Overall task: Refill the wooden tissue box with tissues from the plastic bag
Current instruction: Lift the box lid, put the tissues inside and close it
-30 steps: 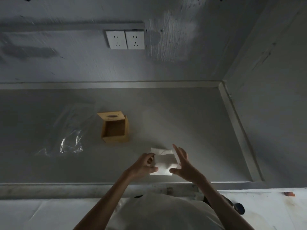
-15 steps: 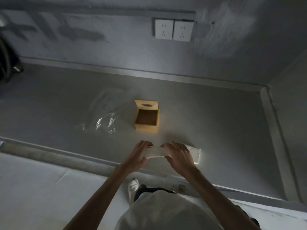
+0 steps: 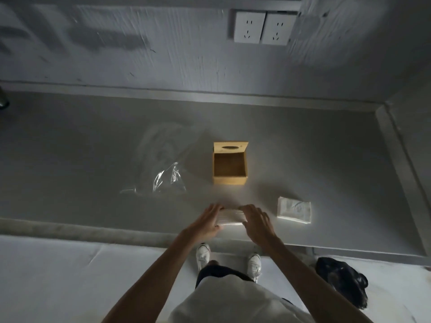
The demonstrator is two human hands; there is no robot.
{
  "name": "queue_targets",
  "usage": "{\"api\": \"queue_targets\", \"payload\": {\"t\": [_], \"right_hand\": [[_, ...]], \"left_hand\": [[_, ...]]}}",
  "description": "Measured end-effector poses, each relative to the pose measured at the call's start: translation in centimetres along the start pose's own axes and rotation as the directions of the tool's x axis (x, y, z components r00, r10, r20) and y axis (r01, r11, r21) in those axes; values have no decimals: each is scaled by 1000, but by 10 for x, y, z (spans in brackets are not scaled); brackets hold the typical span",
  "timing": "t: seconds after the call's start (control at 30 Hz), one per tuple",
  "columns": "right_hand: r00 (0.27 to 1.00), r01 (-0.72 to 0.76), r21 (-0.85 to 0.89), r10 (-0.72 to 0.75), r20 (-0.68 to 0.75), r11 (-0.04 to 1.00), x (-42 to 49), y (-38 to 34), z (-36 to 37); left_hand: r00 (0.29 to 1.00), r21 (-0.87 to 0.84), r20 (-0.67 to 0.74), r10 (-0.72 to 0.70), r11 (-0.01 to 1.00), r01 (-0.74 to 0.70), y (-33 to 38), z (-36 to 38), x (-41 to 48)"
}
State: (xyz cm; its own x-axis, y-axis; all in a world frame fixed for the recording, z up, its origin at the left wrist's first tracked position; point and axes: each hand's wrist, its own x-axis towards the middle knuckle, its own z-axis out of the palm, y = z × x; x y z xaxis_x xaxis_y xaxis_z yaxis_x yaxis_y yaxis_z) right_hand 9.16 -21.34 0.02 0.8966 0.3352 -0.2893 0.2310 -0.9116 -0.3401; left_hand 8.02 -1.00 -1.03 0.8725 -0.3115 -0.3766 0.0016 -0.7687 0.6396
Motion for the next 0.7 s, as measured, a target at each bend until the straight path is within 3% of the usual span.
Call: {"api": "queue_targets", "payload": {"t": [0.17, 0.3, 0.4, 0.47, 0.53, 0.63, 0.7], "right_hand": [[999, -22, -104, 19, -31, 994, -2, -14, 7], [993, 58, -196, -78, -91, 979, 7, -31, 5], [995, 24, -192, -41, -86, 981, 12, -36, 2], [1000, 13, -218, -16, -13, 976, 14, -38, -9], [997, 49, -232, -34, 66, 972, 21, -39, -27], [991, 21, -83, -9, 135, 996, 43, -40, -79], [970, -19, 17, 14, 244, 1000, 67, -38, -122]], "left_hand": [[992, 21, 26, 122, 992, -123, -22, -11, -1], [992, 41, 49, 117, 992, -119, -25, -14, 7], [990, 54, 69, 123, 990, -127, -26, -15, 9], [985, 69, -37, 171, 983, -168, -27, -24, 6], [939, 106, -229, 257, 965, -238, -24, -47, 7], [819, 125, -483, 311, 950, -287, -12, -107, 25], [786, 132, -539, 301, 953, -274, -4, -151, 50]]}}
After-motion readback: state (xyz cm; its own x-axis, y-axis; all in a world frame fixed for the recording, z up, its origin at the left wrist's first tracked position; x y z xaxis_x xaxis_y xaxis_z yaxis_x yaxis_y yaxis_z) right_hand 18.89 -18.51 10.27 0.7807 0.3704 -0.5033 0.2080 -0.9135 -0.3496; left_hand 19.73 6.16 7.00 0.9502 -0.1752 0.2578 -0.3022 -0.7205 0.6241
